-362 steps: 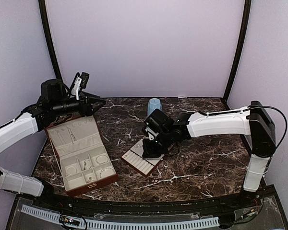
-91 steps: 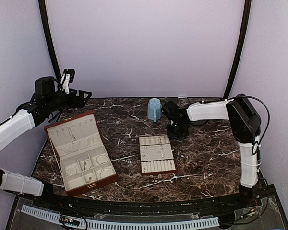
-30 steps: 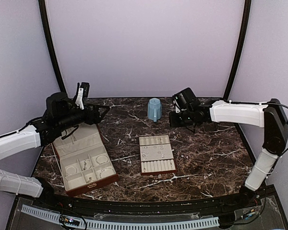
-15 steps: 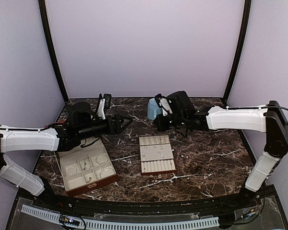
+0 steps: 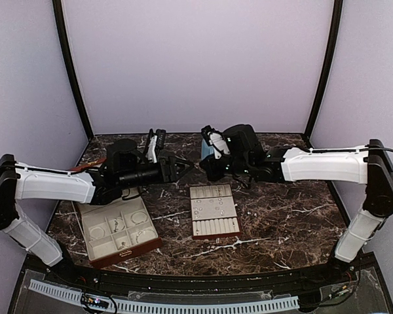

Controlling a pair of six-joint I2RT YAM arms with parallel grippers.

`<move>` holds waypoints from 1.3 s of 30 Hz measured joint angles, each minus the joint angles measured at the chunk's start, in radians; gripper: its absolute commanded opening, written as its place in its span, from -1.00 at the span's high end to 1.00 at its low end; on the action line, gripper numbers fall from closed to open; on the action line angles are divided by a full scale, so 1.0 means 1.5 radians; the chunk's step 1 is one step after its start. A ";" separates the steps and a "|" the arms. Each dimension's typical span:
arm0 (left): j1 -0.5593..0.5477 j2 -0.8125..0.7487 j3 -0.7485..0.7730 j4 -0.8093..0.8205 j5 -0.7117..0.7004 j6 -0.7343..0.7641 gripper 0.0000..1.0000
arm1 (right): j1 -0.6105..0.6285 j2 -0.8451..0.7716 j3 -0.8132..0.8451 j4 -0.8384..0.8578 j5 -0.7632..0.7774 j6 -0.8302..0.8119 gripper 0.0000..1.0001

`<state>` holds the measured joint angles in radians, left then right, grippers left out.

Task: Organize the mixed jewelry
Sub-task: Pass from the right arm to the left

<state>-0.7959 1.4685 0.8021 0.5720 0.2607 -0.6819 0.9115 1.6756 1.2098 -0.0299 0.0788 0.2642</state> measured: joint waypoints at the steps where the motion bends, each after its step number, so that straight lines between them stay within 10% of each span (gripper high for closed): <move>1: 0.000 0.003 0.001 0.001 0.000 -0.003 -0.09 | 0.004 0.000 0.000 0.004 0.000 -0.003 1.00; 39: 0.000 0.031 0.010 0.004 -0.009 -0.049 0.99 | 0.037 -0.020 -0.010 0.039 -0.027 -0.060 1.00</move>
<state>-0.7959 1.5143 0.8165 0.5785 0.2466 -0.7559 0.9672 1.6451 1.1954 0.0280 0.0383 0.1741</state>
